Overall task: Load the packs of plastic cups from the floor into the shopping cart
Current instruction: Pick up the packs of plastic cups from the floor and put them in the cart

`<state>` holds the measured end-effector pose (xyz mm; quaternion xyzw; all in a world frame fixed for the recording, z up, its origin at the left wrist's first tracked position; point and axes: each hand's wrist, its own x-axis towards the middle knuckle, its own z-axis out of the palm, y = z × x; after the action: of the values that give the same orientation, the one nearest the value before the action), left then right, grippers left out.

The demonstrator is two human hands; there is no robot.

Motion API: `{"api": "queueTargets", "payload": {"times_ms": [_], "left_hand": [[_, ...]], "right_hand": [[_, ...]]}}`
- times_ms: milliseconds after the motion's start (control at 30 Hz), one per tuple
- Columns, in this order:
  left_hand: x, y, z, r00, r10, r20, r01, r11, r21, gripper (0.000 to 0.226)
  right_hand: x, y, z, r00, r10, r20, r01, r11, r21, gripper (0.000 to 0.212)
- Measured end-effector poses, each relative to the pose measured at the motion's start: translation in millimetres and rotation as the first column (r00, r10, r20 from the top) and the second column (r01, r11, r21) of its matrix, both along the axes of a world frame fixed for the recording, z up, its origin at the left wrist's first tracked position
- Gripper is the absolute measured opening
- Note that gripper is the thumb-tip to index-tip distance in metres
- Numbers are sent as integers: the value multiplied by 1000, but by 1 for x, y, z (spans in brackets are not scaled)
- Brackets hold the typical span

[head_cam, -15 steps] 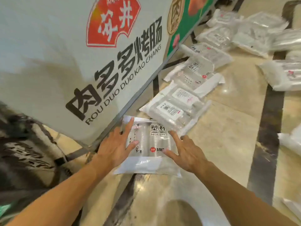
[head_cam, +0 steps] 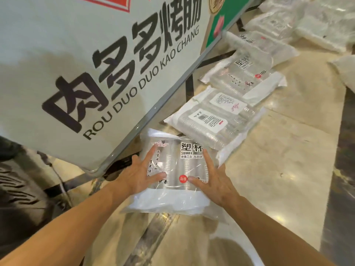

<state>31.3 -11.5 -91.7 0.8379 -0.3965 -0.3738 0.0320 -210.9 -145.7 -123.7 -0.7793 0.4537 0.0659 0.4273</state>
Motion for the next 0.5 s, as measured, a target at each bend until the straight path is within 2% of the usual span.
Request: {"api": "queueTargets", "payload": {"times_ms": [100,167,233,367,500], "left_hand": [[-9,8,40,999,21,-34,-21,1000,-2,108],[-21,16,73,996,71,-56,-73,997,-30,120],[-39,26,118,986,153,-68,-156,987,-43,131],[-63,53,222,979,166,-115,-176,980,-88,125],[-76,70,361,967,169,-191,-206,960,-191,127]], "right_hand": [[-12,11,29,992,-91,82,86,994,64,110],[-26,23,63,963,-225,148,209,971,119,117],[-41,36,108,938,-315,140,295,944,149,123],[-65,54,229,924,-363,124,345,927,147,118],[-83,61,391,910,-378,172,359,924,132,121]]}}
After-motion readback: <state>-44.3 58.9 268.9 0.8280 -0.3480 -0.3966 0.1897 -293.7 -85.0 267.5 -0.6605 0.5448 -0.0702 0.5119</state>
